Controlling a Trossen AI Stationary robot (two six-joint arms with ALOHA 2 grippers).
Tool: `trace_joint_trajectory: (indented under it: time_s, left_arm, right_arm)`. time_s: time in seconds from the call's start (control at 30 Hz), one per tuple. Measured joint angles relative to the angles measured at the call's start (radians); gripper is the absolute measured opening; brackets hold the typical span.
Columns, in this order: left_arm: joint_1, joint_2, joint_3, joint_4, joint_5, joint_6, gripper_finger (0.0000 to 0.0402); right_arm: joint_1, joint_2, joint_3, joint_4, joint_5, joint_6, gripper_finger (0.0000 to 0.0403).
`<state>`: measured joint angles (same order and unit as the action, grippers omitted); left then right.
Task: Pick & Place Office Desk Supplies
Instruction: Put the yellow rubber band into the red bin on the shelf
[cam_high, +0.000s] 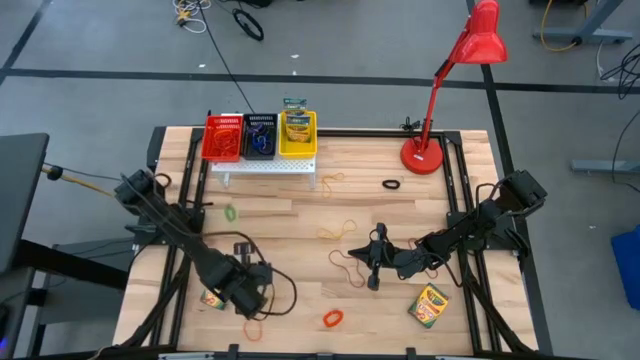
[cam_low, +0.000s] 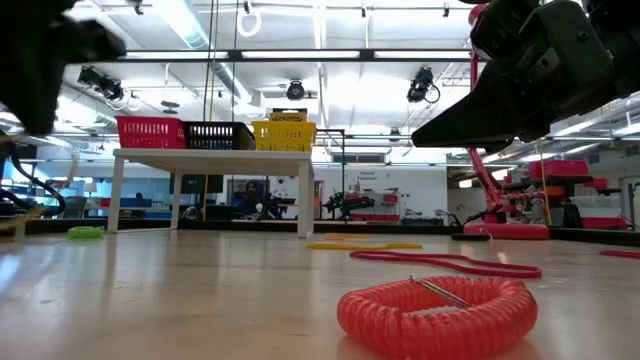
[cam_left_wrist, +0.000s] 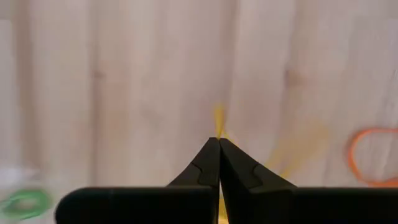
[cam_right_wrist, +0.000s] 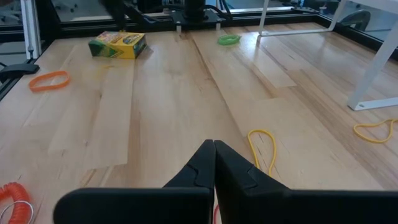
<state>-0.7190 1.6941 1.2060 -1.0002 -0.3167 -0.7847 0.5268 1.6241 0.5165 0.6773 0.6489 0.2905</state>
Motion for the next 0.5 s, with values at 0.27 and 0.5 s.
trace_joint_trajectory:
  time_s: [0.27, 0.5]
  left_arm:
    - [0.063, -0.2, 0.0, -0.085, -0.17, 0.019, 0.0003]
    - [0.198, -0.405, 0.001, -0.083, -0.305, 0.112, 0.0003]
  right_arm:
    - [0.0, 0.0, 0.0, 0.0, 0.0, 0.0, 0.0005]
    - [0.0, 0.0, 0.0, 0.0, 0.0, 0.0, 0.0005]
